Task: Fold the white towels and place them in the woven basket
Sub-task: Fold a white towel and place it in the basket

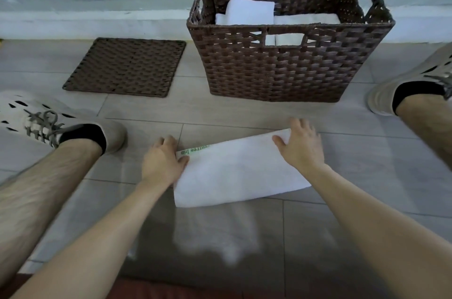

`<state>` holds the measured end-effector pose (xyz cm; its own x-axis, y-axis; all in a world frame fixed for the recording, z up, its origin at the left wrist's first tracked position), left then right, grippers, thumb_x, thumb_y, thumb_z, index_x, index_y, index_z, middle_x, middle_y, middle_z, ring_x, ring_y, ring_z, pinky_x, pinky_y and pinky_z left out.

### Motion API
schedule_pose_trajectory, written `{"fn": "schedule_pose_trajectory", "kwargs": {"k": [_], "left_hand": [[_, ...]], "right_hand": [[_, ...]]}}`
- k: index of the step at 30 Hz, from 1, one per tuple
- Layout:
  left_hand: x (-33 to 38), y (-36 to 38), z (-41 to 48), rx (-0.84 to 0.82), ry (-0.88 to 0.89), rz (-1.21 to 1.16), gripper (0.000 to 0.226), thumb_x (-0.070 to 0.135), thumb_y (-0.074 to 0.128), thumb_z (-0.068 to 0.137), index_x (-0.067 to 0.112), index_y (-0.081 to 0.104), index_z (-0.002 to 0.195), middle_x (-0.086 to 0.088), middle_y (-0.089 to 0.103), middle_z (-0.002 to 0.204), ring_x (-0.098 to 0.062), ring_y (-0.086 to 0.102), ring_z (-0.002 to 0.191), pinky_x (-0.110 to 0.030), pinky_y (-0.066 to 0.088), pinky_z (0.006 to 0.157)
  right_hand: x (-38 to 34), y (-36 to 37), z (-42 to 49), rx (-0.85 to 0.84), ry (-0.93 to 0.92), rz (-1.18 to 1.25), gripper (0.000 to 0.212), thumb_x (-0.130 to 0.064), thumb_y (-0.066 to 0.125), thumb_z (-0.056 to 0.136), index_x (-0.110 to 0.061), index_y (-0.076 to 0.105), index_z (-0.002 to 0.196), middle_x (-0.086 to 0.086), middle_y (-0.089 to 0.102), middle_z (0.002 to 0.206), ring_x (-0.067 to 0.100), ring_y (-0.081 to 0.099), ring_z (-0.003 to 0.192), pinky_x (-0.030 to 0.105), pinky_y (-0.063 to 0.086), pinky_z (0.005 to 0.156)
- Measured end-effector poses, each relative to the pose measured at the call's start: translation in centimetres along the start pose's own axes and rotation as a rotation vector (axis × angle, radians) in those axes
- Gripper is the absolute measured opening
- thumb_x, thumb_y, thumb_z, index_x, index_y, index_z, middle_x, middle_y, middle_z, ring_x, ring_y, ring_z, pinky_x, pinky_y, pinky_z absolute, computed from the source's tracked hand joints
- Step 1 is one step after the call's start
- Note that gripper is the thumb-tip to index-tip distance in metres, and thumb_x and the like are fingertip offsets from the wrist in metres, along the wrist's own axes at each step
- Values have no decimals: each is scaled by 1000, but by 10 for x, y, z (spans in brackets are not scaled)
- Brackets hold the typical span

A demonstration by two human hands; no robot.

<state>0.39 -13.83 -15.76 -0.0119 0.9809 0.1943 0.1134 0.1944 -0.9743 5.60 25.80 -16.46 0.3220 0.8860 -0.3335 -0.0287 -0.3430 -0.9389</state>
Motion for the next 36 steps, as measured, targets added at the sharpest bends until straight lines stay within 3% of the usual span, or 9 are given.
{"fn": "schedule_pose_trajectory", "kwargs": {"k": [3,7,11,17,23,27,30,33,36], "left_hand": [[54,-11,-40,306,343,11,42,35,69,98,16,64,136,-12,61,140,-39,57,131,-53,45,106],[90,72,-71,-13,475,112,68,62,30,110,31,27,170,-8,25,177,-32,21,164,-61,17,130],[83,86,-59,-56,450,166,68,65,16,110,35,16,172,-6,21,178,-29,17,165,-59,13,131],[52,67,-42,-3,338,184,74,65,8,109,28,23,171,-15,23,177,-30,14,166,-57,8,133],[143,86,-110,-3,714,177,69,63,25,112,32,16,173,-10,6,181,-31,-2,167,-63,12,130],[143,101,-107,-15,716,217,72,68,24,111,34,11,173,-10,1,181,-30,-6,167,-65,10,130],[145,99,-107,-7,782,212,67,63,22,112,36,11,173,-10,1,181,-30,-4,167,-65,11,130],[147,104,-109,-33,813,229,64,61,17,113,38,7,172,-9,-3,181,-28,-7,167,-64,7,131],[145,88,-106,-8,784,212,58,54,25,114,38,25,170,-11,11,180,-30,6,167,-59,10,132]], "right_hand": [[43,-2,-33,-5,305,50,82,-76,59,89,-8,52,134,14,59,134,37,54,126,52,47,105],[69,15,-53,-197,519,152,99,-85,64,78,-3,51,131,14,66,124,38,61,119,45,53,93],[71,21,-51,-377,540,217,75,-68,81,79,-4,63,114,4,65,94,31,64,98,36,50,76],[65,21,-48,-372,484,175,38,-43,76,86,-6,68,91,8,70,89,24,62,75,34,48,62],[68,17,-64,-543,614,207,65,-68,77,83,-8,57,102,8,65,98,31,63,93,36,53,82],[87,18,-95,-568,747,297,63,-65,80,81,-8,63,100,7,60,81,24,56,64,29,43,60],[90,24,-106,-377,851,701,45,-42,89,81,-6,69,99,9,74,85,20,69,60,24,50,49],[74,38,-115,-272,995,1126,45,-30,96,74,-11,70,105,13,75,103,32,76,88,44,66,75],[65,38,-119,-226,984,1188,42,-20,96,74,-6,73,107,14,78,105,33,77,93,48,66,82]]}}
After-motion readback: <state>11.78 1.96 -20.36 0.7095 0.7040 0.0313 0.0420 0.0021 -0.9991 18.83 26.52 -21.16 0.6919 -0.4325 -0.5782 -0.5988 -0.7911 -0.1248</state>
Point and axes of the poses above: each hand's wrist, its own z-axis towards the middle knuckle, its own y-axis out of the palm, x = y × z, the point moved 10 cm from there along z, towards the middle knuckle
